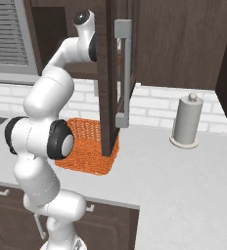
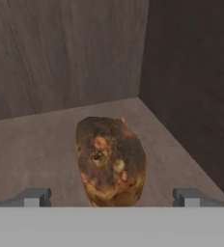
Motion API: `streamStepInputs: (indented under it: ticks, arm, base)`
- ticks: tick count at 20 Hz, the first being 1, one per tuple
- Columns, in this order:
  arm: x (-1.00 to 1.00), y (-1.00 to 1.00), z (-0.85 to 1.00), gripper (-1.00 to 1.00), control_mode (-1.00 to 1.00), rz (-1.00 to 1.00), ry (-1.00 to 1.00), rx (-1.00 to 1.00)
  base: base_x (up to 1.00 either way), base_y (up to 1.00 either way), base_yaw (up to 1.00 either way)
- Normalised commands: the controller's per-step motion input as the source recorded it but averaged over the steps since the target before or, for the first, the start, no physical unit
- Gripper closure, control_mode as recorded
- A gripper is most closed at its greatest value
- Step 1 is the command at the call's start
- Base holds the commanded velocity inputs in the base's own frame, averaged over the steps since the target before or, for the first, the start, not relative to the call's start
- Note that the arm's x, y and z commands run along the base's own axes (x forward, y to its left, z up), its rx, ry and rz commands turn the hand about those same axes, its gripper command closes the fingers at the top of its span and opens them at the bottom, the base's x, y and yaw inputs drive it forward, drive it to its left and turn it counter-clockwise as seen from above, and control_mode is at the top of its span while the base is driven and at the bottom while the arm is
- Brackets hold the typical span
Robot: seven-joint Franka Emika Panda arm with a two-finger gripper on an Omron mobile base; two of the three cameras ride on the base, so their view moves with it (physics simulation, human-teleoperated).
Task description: Open the cabinet, pick up the bread from the cabinet and place it in the basket. Then move the basket to the dining counter.
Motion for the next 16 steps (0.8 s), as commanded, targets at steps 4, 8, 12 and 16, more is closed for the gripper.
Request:
streamStepInputs:
  ticks: [4,8,12,16]
  arm:
    - [0.36,-0.03,0.00,-1.00,-1.00,0.02,0.00,0.00]
    - [0.07,-0.08,0.00,-1.00,-1.00,0.00,0.02,0.00]
    - [0.00,-0.02,-0.09,-1.00,-1.00,0.00,0.00,0.00]
    - [0.02,-0.01,-0.19,-1.00,-1.00,0.00,0.00,0.00]
  base:
    - [0.00,0.00,0.00]
    - [0.00,0.00,0.00]
    - [0.00,0.00,0.00]
    - [0.00,0.00,0.00]
